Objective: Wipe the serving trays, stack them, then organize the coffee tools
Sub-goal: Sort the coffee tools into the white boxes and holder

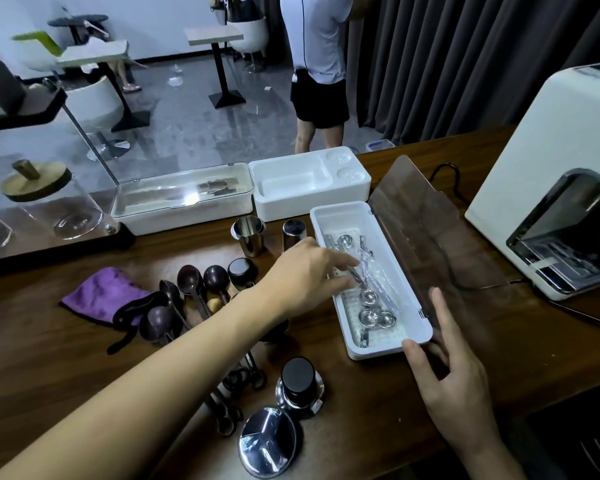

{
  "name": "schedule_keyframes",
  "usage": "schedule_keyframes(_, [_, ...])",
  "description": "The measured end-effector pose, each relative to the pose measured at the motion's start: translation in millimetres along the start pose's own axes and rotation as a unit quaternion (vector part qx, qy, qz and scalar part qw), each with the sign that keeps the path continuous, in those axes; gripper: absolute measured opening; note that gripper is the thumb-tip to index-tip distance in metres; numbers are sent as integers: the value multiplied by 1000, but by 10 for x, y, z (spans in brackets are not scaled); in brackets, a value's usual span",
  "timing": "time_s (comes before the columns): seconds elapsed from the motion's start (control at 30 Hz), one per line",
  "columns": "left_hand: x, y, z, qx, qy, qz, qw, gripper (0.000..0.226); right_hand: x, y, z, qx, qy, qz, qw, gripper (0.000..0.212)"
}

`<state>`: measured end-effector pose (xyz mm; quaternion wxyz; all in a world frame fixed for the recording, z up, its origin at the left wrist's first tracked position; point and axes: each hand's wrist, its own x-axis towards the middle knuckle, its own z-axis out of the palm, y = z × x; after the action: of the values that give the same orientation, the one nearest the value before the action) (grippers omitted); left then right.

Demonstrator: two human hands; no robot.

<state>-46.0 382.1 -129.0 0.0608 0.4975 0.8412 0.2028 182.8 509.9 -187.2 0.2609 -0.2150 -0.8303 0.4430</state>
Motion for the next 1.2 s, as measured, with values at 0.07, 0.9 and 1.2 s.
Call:
schedule_keyframes(0.07, [-23,-25,-3,-4,2,9,1000,42,-1,-5,0,-8,7,-9,1000,75])
schedule_keyframes(0.9, [-261,-295,146,-143,-24,-47,988,96,28,-242,52,19,-7,-62,998,24])
schedule_keyframes(1.2, [-311,-251,56,-136,-84,-63,985,72,45,-178,143,-142,39,-61,987,64])
